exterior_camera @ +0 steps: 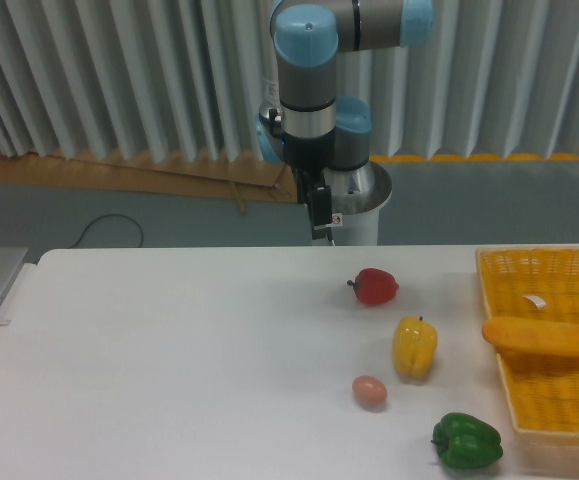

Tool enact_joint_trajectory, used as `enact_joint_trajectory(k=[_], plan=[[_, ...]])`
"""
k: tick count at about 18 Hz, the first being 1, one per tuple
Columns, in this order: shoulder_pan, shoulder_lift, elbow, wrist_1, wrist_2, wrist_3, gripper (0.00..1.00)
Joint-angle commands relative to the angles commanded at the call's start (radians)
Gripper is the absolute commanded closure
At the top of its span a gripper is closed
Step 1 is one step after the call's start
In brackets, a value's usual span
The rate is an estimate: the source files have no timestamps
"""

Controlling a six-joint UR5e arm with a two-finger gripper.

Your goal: Place the red peppers in a basket

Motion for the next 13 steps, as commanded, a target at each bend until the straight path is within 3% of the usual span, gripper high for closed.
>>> enact_joint_trajectory(k=[10,13], plan=[[0.009,-0.005,0.003,0.002,0.002,0.003,0.00],[0.034,-0.009,0.008,0.029,0.001,-0.003,0.00]])
